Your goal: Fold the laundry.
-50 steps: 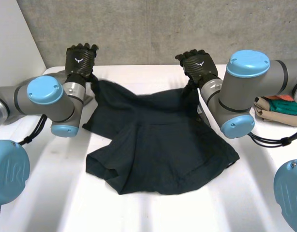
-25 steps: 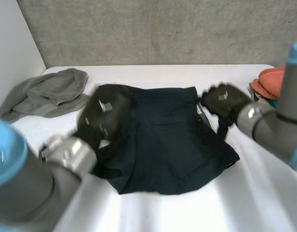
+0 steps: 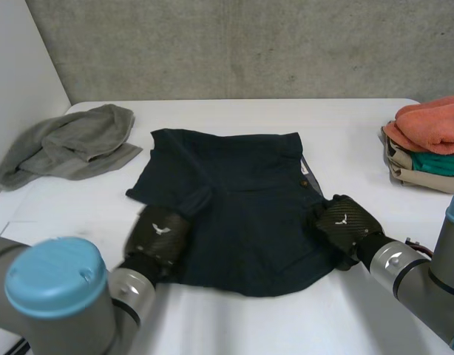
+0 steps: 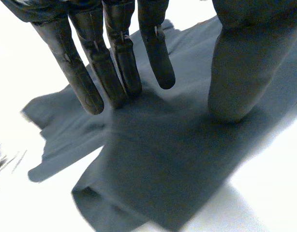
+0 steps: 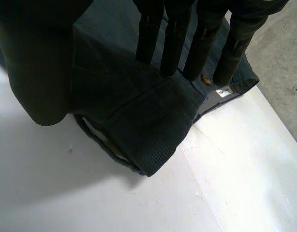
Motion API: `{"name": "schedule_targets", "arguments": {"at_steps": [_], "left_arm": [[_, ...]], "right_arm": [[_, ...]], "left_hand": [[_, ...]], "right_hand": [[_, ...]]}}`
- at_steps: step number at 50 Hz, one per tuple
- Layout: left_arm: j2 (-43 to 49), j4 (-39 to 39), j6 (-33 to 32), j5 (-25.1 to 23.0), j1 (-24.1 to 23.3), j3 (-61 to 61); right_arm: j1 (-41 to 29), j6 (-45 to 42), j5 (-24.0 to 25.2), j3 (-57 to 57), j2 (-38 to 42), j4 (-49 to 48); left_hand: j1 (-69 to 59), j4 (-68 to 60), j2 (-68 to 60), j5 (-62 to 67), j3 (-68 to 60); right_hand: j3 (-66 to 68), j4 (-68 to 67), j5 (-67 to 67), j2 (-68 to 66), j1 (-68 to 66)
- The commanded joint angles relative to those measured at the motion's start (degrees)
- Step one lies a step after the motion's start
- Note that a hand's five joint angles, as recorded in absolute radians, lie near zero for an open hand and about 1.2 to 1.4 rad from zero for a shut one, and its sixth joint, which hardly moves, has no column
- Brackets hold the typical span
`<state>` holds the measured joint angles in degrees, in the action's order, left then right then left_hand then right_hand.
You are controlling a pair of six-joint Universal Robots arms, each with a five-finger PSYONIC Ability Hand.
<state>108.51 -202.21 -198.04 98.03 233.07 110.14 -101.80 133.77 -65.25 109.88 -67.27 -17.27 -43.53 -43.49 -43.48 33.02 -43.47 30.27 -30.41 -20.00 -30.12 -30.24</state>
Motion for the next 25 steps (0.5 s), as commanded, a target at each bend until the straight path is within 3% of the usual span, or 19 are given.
{"name": "schedule_targets", "arguments": {"at_steps": [1, 9, 17, 25], "left_arm": [[-0.49, -0.64, -4.98, 0.67, 7.22, 2.62], [-3.74, -1.61, -9.03, 0.32, 7.93, 7.11], [-6.12, -0.91, -8.94, 0.14, 4.85, 9.39], [-5.68, -1.08, -8.86, 0.23, 2.92, 10.80]], "right_arm": [[-0.07, 0.52, -0.32, 0.07, 0.38, -0.14], [0.02, 0.70, -0.23, 0.68, 0.38, -0.31], [0.02, 0.79, -0.32, 0.68, 0.38, -0.58], [-0.16, 0.79, -0.32, 0.60, 0.38, -0.66]], "left_hand": [[-5.54, -5.58, -5.60, 6.05, -5.60], [5.54, 5.50, 5.48, -5.03, 5.48], [16.65, 16.60, 16.59, -16.14, 16.58], [17.51, 17.46, 17.45, -17.00, 17.45]], "right_hand": [[5.38, -5.25, -5.65, -5.53, -5.42], [8.57, -8.44, -8.84, -8.72, -8.61], [13.46, -13.32, -13.72, -13.60, -13.49], [17.15, -17.01, -17.42, -17.30, -17.18]]}}
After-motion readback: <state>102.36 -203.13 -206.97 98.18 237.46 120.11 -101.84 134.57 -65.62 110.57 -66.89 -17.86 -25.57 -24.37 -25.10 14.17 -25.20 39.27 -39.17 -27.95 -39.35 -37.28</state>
